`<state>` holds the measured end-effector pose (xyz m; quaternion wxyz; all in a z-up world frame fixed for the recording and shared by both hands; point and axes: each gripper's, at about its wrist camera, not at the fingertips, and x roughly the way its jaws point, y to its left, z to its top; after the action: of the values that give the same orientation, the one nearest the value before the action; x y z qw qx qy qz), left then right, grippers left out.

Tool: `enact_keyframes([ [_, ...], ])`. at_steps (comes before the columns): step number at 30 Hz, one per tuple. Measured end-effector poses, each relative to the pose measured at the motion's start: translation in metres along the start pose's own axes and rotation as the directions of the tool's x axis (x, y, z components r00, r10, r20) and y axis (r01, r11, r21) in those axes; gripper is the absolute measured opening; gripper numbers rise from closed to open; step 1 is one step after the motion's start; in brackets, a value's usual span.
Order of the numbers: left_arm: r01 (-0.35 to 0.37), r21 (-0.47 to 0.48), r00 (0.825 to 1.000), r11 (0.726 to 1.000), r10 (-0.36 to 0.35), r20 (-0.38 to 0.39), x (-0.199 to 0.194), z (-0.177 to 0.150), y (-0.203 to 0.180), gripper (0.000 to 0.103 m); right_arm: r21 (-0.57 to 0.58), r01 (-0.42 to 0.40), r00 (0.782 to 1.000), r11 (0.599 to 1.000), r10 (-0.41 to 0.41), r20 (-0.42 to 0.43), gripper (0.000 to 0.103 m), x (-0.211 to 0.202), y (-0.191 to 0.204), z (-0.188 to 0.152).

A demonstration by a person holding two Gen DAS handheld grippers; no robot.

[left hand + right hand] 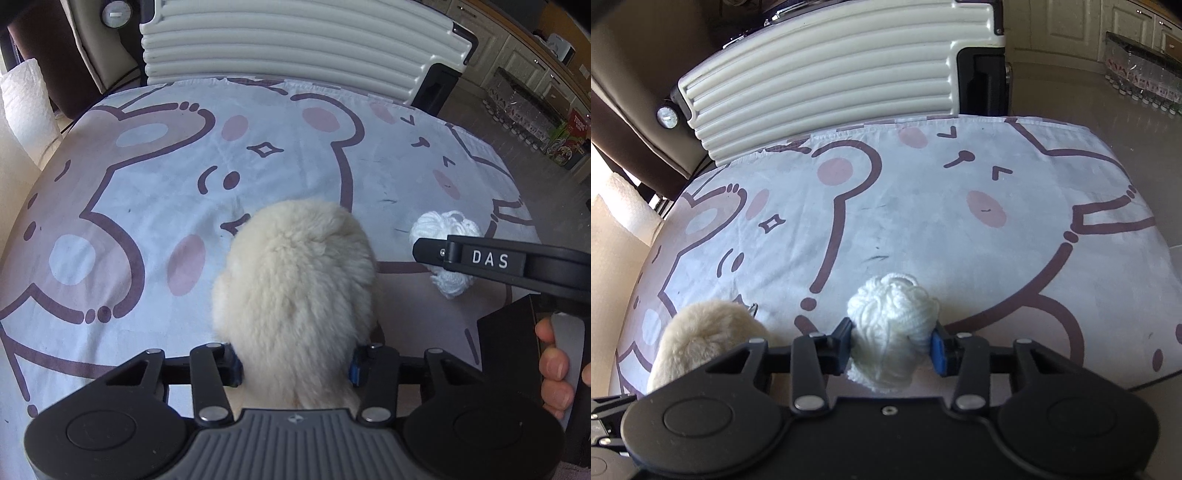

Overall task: Organize objects
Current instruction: 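Lift the plush bunny with the left gripper while the right gripper carries the yarn ball toward the box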

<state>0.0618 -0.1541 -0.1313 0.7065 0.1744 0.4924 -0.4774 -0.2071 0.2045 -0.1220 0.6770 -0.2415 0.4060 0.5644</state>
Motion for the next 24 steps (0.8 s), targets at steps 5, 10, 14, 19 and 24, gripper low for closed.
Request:
enact_keyframes([
  [5, 0.006, -0.023, 0.999, 1.0, -0.005, 0.045, -0.023, -0.001, 0.001, 0.048, -0.026, -0.012, 1.0, 1.0, 0.013, 0.024, 0.043, -0.028, 0.008, -0.001],
  [10, 0.01, -0.045, 0.995, 0.999, -0.006, 0.096, -0.052, -0.004, 0.001, 0.048, -0.053, -0.03, 0.998, 0.998, 0.033, 0.049, 0.043, -0.061, 0.016, -0.004],
  [14, 0.001, -0.047, 0.991, 0.999, 0.005, 0.135, -0.074, -0.008, 0.0, 0.048, -0.071, -0.044, 0.997, 0.996, 0.049, 0.065, 0.043, -0.09, 0.02, -0.007],
  [19, -0.012, -0.044, 0.985, 0.999, 0.019, 0.173, -0.099, -0.015, -0.003, 0.048, -0.089, -0.05, 0.996, 0.995, 0.056, 0.07, 0.043, -0.121, 0.021, -0.014],
  [24, -0.017, -0.052, 0.978, 0.998, 0.028, 0.205, -0.12, -0.021, -0.004, 0.048, -0.1, -0.026, 0.995, 0.995, 0.035, 0.091, 0.043, -0.148, 0.021, -0.02],
])
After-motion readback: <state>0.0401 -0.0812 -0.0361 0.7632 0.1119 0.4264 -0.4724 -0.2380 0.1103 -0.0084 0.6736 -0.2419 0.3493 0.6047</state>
